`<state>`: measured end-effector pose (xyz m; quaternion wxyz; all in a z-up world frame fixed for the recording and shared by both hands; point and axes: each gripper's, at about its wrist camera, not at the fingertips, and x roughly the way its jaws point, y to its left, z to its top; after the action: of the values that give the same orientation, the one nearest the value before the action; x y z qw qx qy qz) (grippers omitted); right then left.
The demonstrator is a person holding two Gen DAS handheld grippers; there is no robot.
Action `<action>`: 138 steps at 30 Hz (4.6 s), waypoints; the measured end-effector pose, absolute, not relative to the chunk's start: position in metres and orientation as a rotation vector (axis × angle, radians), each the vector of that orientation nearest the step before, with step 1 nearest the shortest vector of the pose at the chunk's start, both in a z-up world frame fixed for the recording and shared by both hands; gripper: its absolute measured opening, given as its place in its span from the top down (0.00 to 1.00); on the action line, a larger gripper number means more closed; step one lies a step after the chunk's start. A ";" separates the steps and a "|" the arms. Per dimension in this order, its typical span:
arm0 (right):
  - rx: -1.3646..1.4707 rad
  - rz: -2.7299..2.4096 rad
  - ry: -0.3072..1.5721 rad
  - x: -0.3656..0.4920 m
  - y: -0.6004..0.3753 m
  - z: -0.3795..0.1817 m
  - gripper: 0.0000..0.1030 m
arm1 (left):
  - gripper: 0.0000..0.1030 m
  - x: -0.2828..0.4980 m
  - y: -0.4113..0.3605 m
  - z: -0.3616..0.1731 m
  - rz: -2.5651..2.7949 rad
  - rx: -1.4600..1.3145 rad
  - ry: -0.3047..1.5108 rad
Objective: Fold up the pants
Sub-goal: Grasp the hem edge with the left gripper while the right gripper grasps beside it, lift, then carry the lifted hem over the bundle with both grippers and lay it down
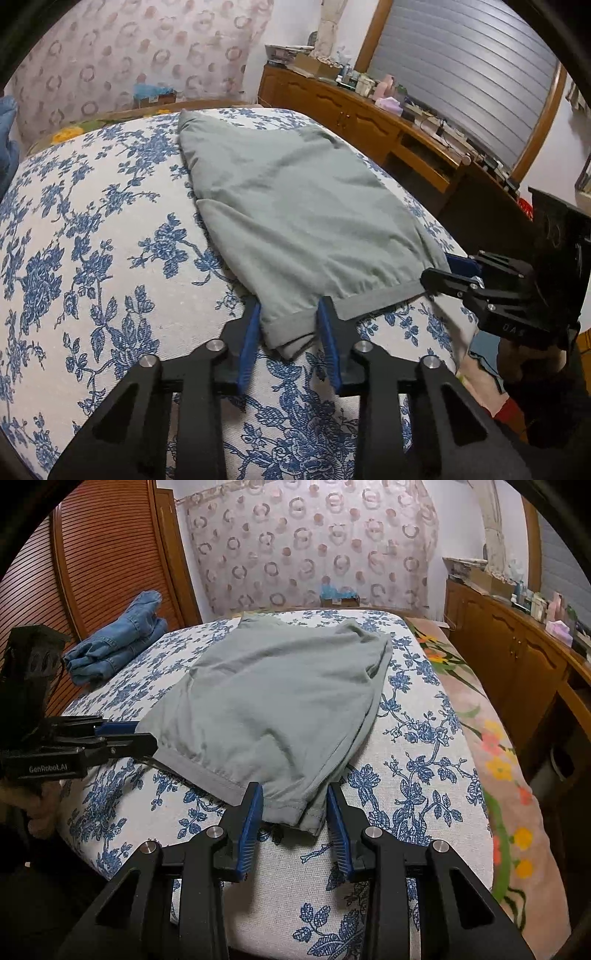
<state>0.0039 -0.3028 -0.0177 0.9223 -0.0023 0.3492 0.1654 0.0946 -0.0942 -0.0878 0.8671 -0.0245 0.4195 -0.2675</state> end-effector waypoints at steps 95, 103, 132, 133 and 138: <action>-0.122 0.667 0.523 0.104 -0.204 0.091 0.88 | 0.94 0.101 0.016 0.055 -0.318 0.074 0.563; -0.099 0.689 0.564 0.074 -0.213 0.067 0.88 | 0.94 0.066 0.018 0.020 -0.339 -0.006 0.598; -0.030 0.697 0.647 0.096 -0.219 0.036 0.88 | 0.94 0.082 0.021 -0.010 -0.337 -0.041 0.701; -0.031 0.697 0.653 0.103 -0.216 0.034 0.88 | 0.94 0.087 0.022 -0.010 -0.333 -0.041 0.704; -0.041 0.694 0.660 0.130 -0.204 0.035 0.88 | 0.94 0.120 0.028 -0.015 -0.321 -0.047 0.716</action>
<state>0.1297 -0.2039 0.0351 0.8872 -0.0199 0.3176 0.3339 0.1200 0.0281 -0.0147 0.9238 -0.0228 0.3487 -0.1564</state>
